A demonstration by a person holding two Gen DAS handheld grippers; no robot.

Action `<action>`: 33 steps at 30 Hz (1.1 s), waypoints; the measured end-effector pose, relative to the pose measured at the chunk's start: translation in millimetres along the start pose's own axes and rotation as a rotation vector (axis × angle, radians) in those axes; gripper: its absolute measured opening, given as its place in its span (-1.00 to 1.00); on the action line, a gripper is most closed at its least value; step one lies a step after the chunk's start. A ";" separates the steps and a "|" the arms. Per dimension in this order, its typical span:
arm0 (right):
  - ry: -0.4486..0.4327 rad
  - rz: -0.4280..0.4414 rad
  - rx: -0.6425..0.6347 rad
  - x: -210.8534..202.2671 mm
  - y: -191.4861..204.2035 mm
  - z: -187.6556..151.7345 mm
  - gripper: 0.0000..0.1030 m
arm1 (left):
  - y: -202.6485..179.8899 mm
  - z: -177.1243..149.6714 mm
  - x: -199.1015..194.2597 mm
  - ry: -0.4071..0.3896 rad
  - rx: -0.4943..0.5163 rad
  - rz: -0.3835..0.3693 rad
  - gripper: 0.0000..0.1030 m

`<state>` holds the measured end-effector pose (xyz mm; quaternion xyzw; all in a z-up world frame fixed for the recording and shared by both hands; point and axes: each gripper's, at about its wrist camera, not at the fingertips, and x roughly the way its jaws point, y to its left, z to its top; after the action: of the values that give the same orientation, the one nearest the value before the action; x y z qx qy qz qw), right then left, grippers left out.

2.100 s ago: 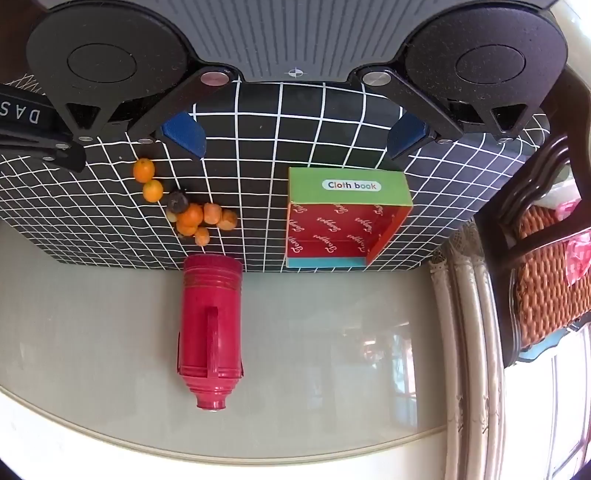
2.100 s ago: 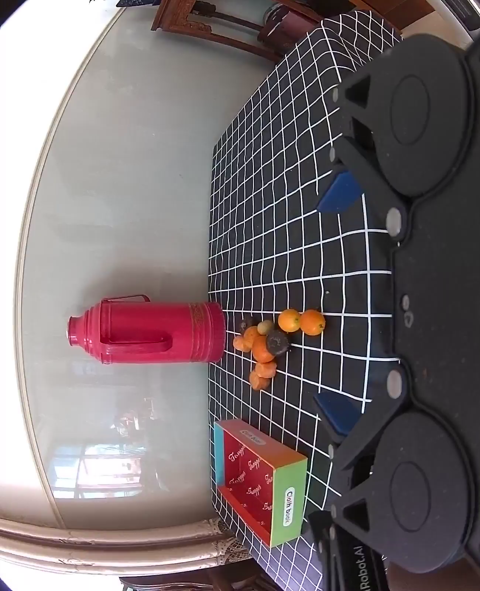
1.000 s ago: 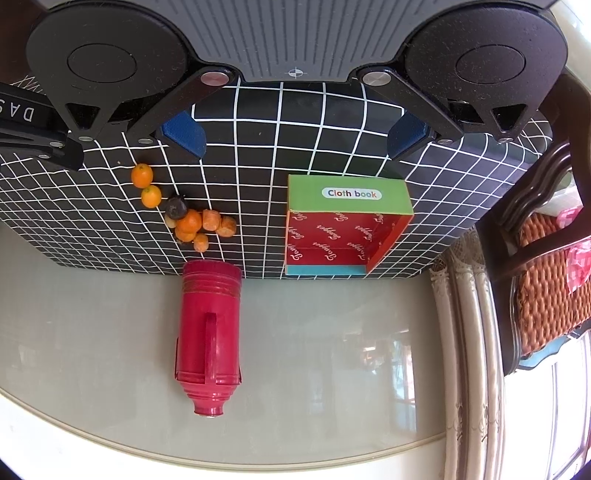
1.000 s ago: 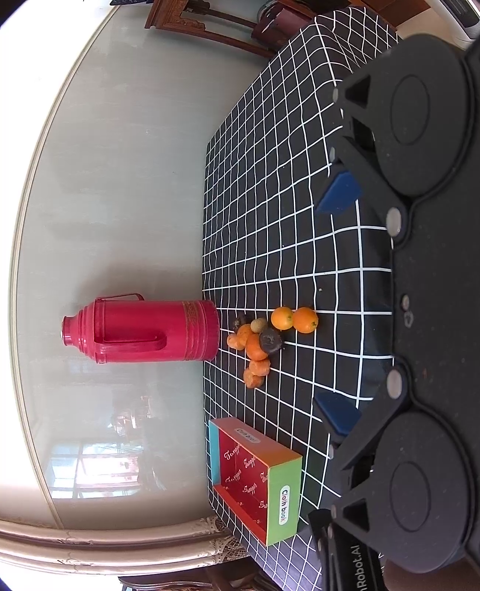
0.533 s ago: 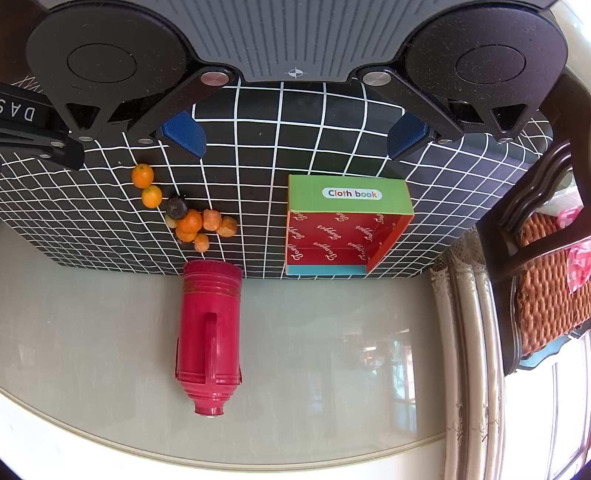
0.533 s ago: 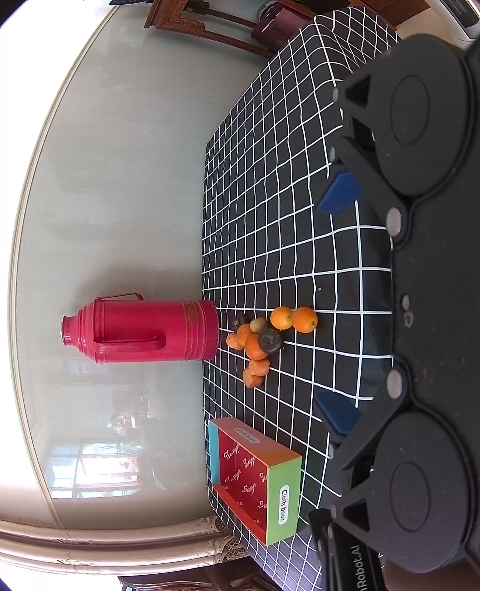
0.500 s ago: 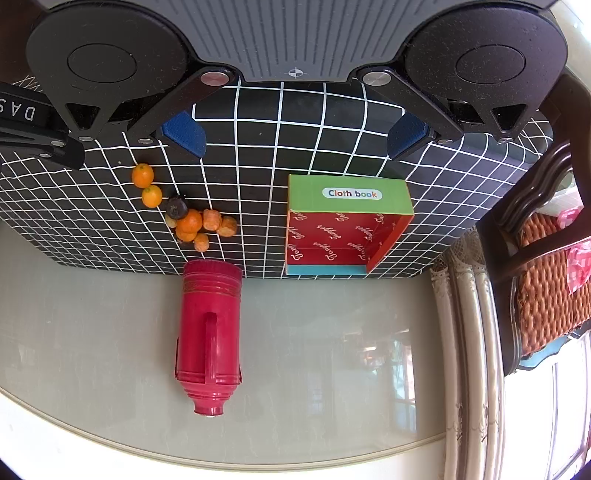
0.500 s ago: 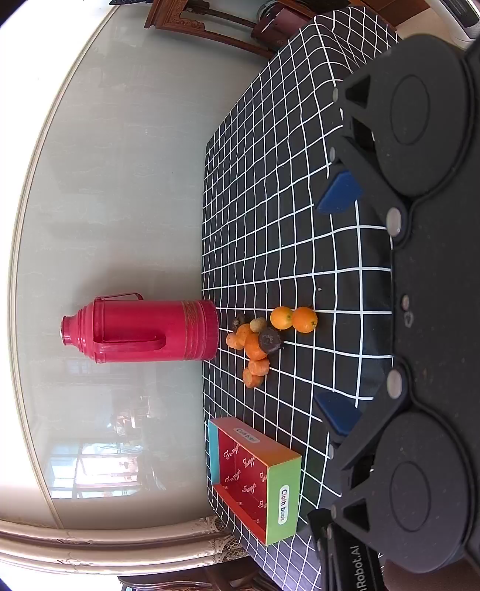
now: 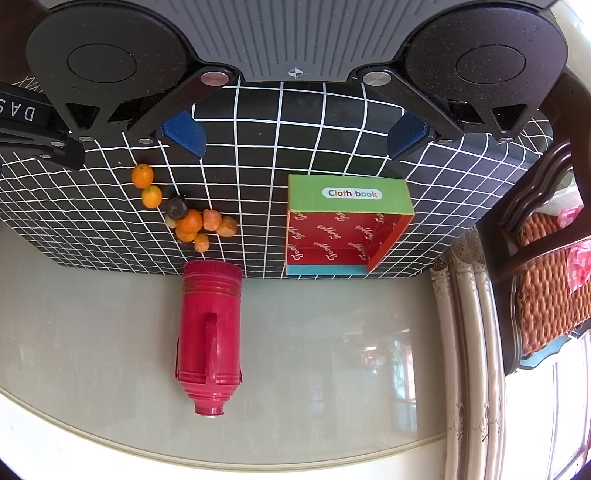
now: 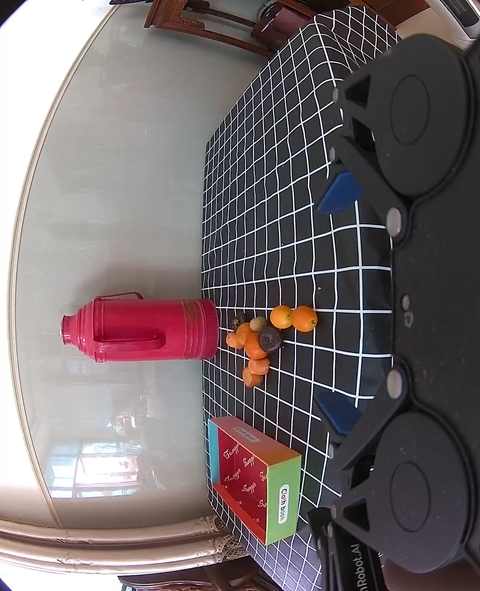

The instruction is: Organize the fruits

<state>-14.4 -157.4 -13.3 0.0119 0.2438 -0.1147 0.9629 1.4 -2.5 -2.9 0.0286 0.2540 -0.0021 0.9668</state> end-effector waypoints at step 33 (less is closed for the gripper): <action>0.002 0.002 0.005 0.4 -1.0 0.8 0.89 | 1.5 2.8 2.5 -0.007 0.006 -0.003 1.00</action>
<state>-13.9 -158.6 -12.8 0.0147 0.2445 -0.1145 0.9628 4.9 -1.2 -1.7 0.0312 0.2507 -0.0046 0.9675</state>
